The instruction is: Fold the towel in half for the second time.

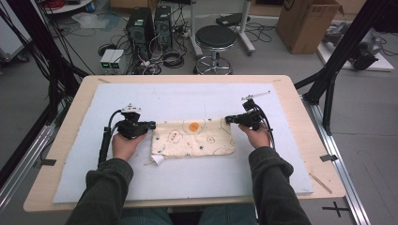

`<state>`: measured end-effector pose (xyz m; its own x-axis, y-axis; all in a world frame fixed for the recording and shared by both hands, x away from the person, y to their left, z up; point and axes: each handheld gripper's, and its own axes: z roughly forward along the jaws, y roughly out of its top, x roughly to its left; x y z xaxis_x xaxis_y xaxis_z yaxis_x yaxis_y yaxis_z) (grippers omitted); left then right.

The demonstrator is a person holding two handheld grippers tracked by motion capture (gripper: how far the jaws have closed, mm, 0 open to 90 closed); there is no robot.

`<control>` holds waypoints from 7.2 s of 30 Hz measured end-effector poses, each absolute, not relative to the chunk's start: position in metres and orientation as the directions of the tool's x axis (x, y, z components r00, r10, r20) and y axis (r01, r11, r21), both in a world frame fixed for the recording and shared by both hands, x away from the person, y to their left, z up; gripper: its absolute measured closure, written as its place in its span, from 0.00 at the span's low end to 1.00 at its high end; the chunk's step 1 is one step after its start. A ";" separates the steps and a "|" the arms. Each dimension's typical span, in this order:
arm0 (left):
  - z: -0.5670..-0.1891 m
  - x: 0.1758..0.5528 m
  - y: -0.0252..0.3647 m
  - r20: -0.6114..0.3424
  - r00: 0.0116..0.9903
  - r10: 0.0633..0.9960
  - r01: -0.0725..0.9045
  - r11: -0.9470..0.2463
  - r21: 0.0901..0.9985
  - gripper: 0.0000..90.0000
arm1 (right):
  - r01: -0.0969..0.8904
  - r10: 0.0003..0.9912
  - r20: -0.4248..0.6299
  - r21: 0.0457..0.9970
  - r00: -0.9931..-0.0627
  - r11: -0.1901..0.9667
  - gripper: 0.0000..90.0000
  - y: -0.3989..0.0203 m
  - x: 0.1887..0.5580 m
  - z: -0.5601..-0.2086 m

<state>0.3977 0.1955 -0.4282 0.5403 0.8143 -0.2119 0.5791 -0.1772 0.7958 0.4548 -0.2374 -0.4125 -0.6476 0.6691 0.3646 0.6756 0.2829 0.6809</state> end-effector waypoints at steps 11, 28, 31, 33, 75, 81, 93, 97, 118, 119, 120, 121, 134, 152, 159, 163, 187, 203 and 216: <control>-0.421 0.386 0.195 -0.202 0.576 0.792 0.547 -0.189 0.815 0.95 | 0.665 0.659 0.351 0.680 -0.665 0.308 0.93 -0.240 0.448 -0.408; -0.419 0.369 0.198 -0.186 0.607 0.772 0.518 -0.207 0.830 0.95 | 0.636 0.627 0.345 0.702 -0.699 0.322 0.93 -0.241 0.436 -0.405; -0.419 0.367 0.197 -0.184 0.616 0.766 0.512 -0.212 0.832 0.95 | 0.645 0.622 0.362 0.696 -0.694 0.315 0.93 -0.244 0.432 -0.411; -0.419 0.365 0.196 -0.178 0.621 0.764 0.509 -0.220 0.832 0.95 | 0.642 0.619 0.362 0.699 -0.697 0.314 0.93 -0.246 0.429 -0.413; -0.422 0.324 0.183 -0.046 0.734 0.678 0.440 -0.423 0.792 0.94 | 0.566 0.562 0.304 0.733 -0.769 0.378 0.92 -0.256 0.376 -0.427; -0.424 0.322 0.180 -0.019 0.733 0.680 0.442 -0.455 0.773 0.93 | 0.553 0.558 0.289 0.737 -0.778 0.389 0.91 -0.257 0.368 -0.431; -0.432 0.318 0.183 -0.045 0.732 0.679 0.473 -0.461 0.751 0.82 | 0.540 0.542 0.283 0.739 -0.791 0.403 0.85 -0.259 0.358 -0.435; -0.432 0.314 0.189 -0.082 0.747 0.660 0.468 -0.435 0.769 0.68 | 0.550 0.541 0.299 0.737 -0.786 0.392 0.75 -0.261 0.355 -0.436; -0.410 0.331 0.178 -0.134 0.736 0.664 0.454 -0.337 0.825 0.63 | 0.480 0.521 0.242 0.785 -0.819 0.391 0.64 -0.238 0.369 -0.401; -0.413 0.333 0.176 -0.136 0.733 0.666 0.463 -0.342 0.818 0.63 | 0.476 0.519 0.237 0.786 -0.821 0.394 0.63 -0.235 0.371 -0.403; -0.416 0.335 0.174 -0.136 0.733 0.666 0.470 -0.352 0.809 0.63 | 0.482 0.525 0.238 0.781 -0.817 0.397 0.63 -0.232 0.373 -0.405; -0.419 0.337 0.172 -0.139 0.734 0.665 0.478 -0.361 0.801 0.63 | 0.483 0.522 0.237 0.775 -0.819 0.407 0.63 -0.229 0.375 -0.408; -0.432 0.342 0.167 -0.090 0.743 0.664 0.492 -0.449 0.746 0.58 | 0.474 0.526 0.178 0.721 -0.832 0.505 0.57 -0.220 0.374 -0.432; -0.436 0.337 0.175 -0.077 0.766 0.639 0.464 -0.464 0.755 0.55 | 0.373 0.502 0.040 0.720 -0.864 0.585 0.52 -0.229 0.361 -0.437; -0.437 0.336 0.177 -0.062 0.771 0.634 0.450 -0.473 0.758 0.53 | 0.357 0.500 0.022 0.727 -0.866 0.586 0.51 -0.233 0.359 -0.438; -0.438 0.334 0.175 -0.033 0.773 0.633 0.432 -0.487 0.759 0.53 | 0.338 0.500 -0.012 0.722 -0.866 0.604 0.51 -0.231 0.357 -0.439; -0.417 0.340 0.199 -0.111 0.705 0.701 0.473 -0.348 0.809 0.44 | 0.382 0.519 0.093 0.788 -0.849 0.483 0.41 -0.231 0.366 -0.416; -0.433 0.366 0.196 -0.181 0.627 0.757 0.583 -0.302 0.754 0.56 | 0.559 0.639 0.203 0.713 -0.742 0.423 0.61 -0.243 0.405 -0.427; -0.438 0.369 0.193 -0.222 0.665 0.714 0.611 -0.348 0.711 0.79 | 0.597 0.593 0.270 0.652 -0.758 0.467 0.81 -0.238 0.408 -0.437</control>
<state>0.3688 0.1928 -0.4377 0.6645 0.7136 -0.2218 0.6110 -0.3479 0.7111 0.4082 -0.2379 -0.4371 -0.7584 0.5932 0.2700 0.5974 0.4670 0.6519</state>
